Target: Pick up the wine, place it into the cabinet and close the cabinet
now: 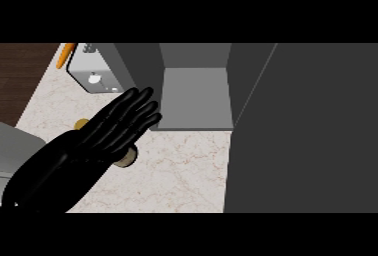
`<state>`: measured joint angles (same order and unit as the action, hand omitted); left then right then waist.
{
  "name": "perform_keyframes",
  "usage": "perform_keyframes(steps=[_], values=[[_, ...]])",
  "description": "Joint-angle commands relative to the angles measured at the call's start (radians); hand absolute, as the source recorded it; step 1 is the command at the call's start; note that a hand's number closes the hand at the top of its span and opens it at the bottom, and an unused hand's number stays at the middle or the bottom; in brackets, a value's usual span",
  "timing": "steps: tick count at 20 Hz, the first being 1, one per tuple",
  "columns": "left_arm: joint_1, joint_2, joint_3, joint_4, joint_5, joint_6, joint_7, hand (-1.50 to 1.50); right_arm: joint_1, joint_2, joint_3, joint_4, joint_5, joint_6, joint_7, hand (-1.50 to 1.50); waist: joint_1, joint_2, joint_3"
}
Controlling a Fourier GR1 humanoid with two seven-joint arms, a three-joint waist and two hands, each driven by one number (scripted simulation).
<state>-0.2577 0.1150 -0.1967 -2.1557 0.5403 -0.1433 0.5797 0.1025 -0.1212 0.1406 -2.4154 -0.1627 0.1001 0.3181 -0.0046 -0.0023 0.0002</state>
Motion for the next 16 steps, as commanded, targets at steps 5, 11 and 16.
perform_keyframes(steps=[5,11,16], values=[[-0.101,-0.097,-0.118,-0.067,-0.119,0.158,0.12,-1.5,-0.065,0.013,0.007,-0.049,0.012,-0.037,0.115,-1.5,0.003,0.001,0.0],[-0.06,-0.077,-0.061,-0.15,-0.093,0.166,0.18,-1.5,-0.17,-0.006,-0.085,-0.015,-0.066,-0.035,0.173,-1.5,0.006,0.001,0.0],[-0.06,-0.102,-0.078,-0.096,-0.148,0.169,0.144,-1.5,-0.125,0.014,-0.005,-0.16,0.003,-0.073,0.255,-1.5,0.001,0.001,-0.001]])
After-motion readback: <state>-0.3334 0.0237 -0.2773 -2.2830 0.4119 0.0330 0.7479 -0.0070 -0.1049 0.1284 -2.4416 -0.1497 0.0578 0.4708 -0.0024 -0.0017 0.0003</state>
